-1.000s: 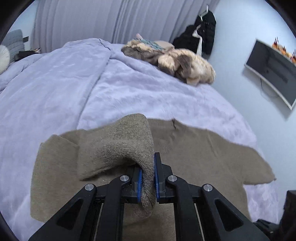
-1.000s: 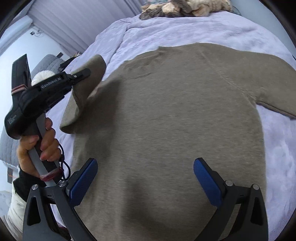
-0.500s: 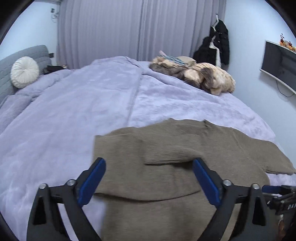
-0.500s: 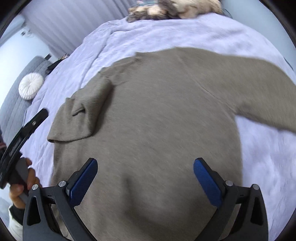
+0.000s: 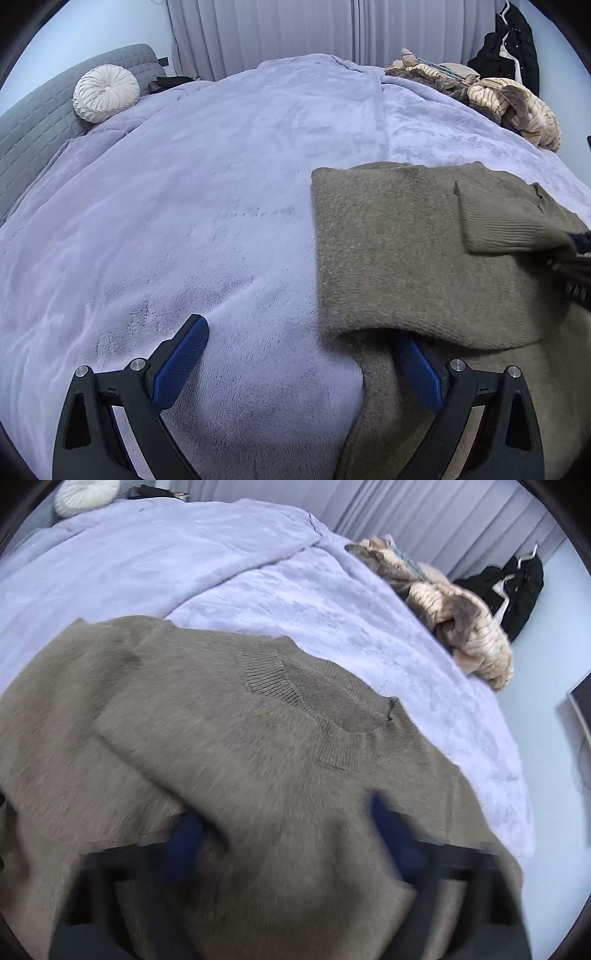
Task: Fold small clothes
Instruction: 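Grasp the side edge of the sweater body with the left gripper, then fold the side edge over the folded sleeve toward the collar line, release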
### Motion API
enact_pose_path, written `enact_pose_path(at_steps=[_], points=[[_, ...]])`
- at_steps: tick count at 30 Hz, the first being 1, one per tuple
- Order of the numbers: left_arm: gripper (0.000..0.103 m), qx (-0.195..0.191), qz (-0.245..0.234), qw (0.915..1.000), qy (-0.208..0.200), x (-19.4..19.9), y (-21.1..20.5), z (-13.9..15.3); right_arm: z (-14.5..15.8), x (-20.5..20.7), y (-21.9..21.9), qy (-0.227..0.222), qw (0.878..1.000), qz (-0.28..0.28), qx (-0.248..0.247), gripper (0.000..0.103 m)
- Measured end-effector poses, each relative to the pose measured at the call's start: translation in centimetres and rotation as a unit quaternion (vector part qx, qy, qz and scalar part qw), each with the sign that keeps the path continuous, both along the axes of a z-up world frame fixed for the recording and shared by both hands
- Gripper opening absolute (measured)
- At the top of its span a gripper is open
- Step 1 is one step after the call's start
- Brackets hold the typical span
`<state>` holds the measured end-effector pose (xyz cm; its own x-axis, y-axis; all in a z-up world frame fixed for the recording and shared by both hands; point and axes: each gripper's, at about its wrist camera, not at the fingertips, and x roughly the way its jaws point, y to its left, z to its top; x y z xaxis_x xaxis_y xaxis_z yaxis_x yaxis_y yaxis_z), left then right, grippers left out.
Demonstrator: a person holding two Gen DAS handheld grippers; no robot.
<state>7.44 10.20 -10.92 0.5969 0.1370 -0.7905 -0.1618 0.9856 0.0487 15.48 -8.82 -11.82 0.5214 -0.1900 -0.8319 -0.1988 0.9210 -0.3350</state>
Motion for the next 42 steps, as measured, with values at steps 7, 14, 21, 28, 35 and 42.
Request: enact_pose_path(at_steps=[7, 14, 21, 28, 35, 42], points=[[0.102, -0.026, 0.006, 0.9996, 0.004, 0.2, 0.6, -1.3, 0.7, -1.7, -14.5, -0.029, 0.92, -0.165, 0.355, 0.013], [0.102, -0.029, 0.005, 0.9995, 0.013, 0.5, 0.8, -1.4, -3.6, -6.1, -23.2, -0.009, 0.793, -0.232, 0.563, 0.065], [0.102, -0.12, -0.029, 0.9922, 0.017, -1.4, 3.1, 1.7, -4.0, -6.1, -23.1, -0.011, 0.777, -0.254, 0.576, 0.07], [0.102, -0.153, -0.065, 0.986, -0.005, 2.7, 4.2, 5.5, -3.9, -6.7, -24.0, -0.011, 0.78, -0.244, 0.575, 0.07], [0.075, -0.157, -0.076, 0.9808, 0.087, 12.1, 0.4, -0.1, -3.3, -8.0, -24.7, -0.008, 0.782, -0.242, 0.574, 0.072], [0.01, -0.231, -0.094, 0.9662, 0.063, 12.1, 2.3, 1.4, -2.5, -6.4, -23.2, 0.013, 0.782, -0.235, 0.577, 0.006]])
